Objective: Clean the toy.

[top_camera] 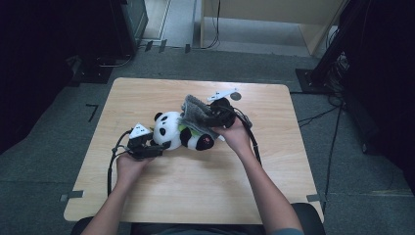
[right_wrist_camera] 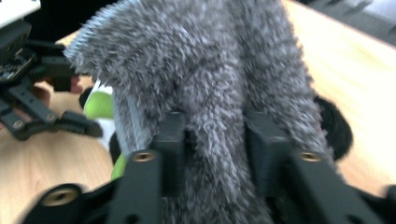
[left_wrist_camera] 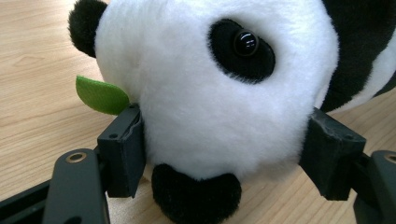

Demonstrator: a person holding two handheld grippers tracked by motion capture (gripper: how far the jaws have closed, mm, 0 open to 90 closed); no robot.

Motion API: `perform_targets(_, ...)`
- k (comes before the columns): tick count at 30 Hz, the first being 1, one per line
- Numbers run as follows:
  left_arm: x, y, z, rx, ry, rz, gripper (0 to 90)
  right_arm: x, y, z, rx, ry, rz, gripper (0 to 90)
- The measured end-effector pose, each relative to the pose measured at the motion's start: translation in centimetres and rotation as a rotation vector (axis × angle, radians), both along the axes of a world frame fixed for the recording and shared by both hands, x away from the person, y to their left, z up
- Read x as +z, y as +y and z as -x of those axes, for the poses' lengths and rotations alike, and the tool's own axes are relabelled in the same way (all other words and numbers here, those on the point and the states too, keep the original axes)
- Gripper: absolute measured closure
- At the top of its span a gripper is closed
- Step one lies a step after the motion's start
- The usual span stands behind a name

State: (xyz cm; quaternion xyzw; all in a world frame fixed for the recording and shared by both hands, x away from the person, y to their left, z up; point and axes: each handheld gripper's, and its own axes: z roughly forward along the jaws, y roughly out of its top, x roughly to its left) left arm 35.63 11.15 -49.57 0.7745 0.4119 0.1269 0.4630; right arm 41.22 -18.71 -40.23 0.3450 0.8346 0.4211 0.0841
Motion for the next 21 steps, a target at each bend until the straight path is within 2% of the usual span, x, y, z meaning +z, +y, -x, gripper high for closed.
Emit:
perform_targets(2, 0.0, 0.0, 0.0, 0.002, 0.001, 0.002, 25.2, -0.2, 0.3, -0.1, -0.003, -0.018, -0.008, 58.8)
perform_targets(5, 0.0, 0.0, 0.0, 0.005, 0.001, 0.003, 25.2, -1.0, 0.7, -0.2, -0.008, -0.021, 0.012, 65.5)
perform_targets(8, 0.0, -0.1, 0.0, 0.004, -0.001, -0.001, 25.1, -1.4, 0.6, -0.1, -0.021, -0.025, 0.007, 70.4)
perform_targets(11, 0.0, -0.1, 0.0, 0.003, -0.002, -0.001, 25.0, -1.5, 0.1, 0.0, -0.026, -0.005, -0.006, 71.9)
perform_targets(15, -0.1, 0.0, 0.0, 0.001, 0.004, 0.011, 24.9, -1.7, -0.7, 0.3, -0.025, 0.017, 0.007, 72.8)
perform_targets(21, -0.1, 0.0, 0.0, -0.002, 0.002, 0.005, 24.8, -2.1, -1.7, 1.1, -0.034, 0.020, 0.024, 73.2)
